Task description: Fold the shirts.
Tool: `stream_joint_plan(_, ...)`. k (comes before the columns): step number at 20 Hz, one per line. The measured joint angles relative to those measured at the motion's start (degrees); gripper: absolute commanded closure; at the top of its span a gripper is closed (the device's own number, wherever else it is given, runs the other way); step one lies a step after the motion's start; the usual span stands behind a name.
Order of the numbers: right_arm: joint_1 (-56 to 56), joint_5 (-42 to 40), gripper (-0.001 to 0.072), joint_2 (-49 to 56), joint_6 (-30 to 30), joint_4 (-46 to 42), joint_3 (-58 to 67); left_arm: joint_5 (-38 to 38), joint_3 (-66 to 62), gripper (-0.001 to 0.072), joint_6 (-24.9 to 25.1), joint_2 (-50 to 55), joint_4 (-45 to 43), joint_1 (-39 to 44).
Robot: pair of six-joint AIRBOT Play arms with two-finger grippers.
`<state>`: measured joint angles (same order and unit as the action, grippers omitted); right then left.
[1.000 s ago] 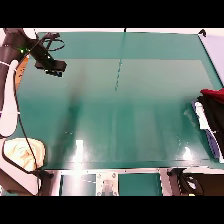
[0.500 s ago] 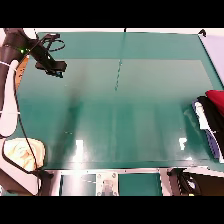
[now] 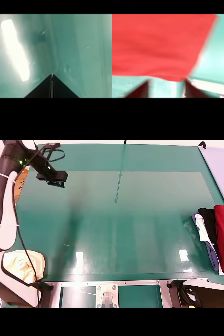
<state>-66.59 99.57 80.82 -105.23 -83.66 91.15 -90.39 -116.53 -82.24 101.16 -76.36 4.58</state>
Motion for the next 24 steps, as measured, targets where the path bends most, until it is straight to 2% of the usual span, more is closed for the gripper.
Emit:
stream_joint_plan(3, 9.40, -4.98, 0.0693, -0.13, 1.88, 8.59, 3.98, 2.08, 0.63, 0.0685, -0.09, -3.82, 3.43, -0.02)
stream_joint_plan(7, 27.23, -9.92, 0.0693, -0.92, 5.75, 13.22, 2.47, 3.34, 7.69, 0.0685, -1.81, -11.74, 6.43, 0.33)
stream_joint_plan(10, 40.92, -14.97, 0.0693, -4.79, 8.68, 14.56, -7.50, 4.90, 20.13, 0.0685, -3.21, -20.11, 7.39, 2.64)
stream_joint_plan(15, 60.52, -28.44, 0.0693, -13.70, 10.78, 15.41, -30.88, 11.28, 43.95, 0.0684, -6.82, -33.31, 7.58, 8.50)
stream_joint_plan(19, 70.40, -33.83, 0.0692, -16.06, 11.19, 15.61, -38.53, 14.16, 51.25, 0.0683, -8.33, -36.83, 7.50, 10.23)
stream_joint_plan(24, 75.65, -35.63, 0.0692, -16.76, 11.37, 15.72, -40.87, 16.37, 53.48, 0.0683, -8.79, -37.83, 7.39, 10.78)
